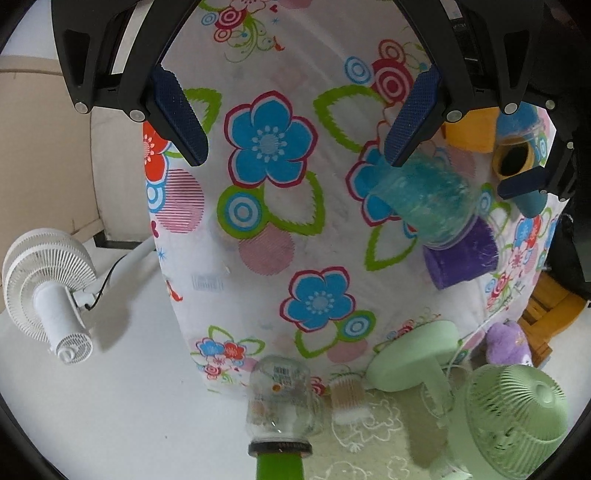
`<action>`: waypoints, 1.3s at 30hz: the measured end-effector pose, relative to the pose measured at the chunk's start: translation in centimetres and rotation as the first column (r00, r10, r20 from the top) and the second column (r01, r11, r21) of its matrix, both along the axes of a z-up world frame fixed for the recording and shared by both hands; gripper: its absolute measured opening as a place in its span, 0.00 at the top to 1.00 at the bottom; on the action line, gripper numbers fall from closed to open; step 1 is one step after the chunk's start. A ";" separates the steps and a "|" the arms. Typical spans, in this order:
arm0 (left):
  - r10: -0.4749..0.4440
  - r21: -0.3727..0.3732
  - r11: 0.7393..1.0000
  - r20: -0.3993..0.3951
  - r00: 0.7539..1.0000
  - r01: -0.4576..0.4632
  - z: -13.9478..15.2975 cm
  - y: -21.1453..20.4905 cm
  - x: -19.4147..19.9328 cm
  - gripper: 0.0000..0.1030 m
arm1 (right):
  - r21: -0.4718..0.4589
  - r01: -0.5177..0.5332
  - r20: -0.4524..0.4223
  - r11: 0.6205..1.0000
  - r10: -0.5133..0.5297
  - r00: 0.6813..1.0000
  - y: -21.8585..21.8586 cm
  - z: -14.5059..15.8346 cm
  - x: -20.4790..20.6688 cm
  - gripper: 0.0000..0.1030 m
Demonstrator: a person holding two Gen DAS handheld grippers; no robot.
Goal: Flip cup upside down
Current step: 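Close the right gripper around the clear teal cup's body, then lift the clear teal cup with the right gripper and rotate it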
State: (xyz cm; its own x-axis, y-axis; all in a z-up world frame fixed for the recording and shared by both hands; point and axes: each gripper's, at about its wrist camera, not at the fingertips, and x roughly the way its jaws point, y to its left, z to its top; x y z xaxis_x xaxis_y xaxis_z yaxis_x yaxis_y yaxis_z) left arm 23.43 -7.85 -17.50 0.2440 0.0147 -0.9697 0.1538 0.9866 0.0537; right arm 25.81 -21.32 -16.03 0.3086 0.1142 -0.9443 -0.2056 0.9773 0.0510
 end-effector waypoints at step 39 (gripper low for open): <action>0.035 -0.042 0.999 0.106 0.994 -0.031 4.0 -0.6 -1.7 0.19 | 0.036 0.077 0.038 0.996 -0.078 0.996 -0.4 3.3 -3.1 0.06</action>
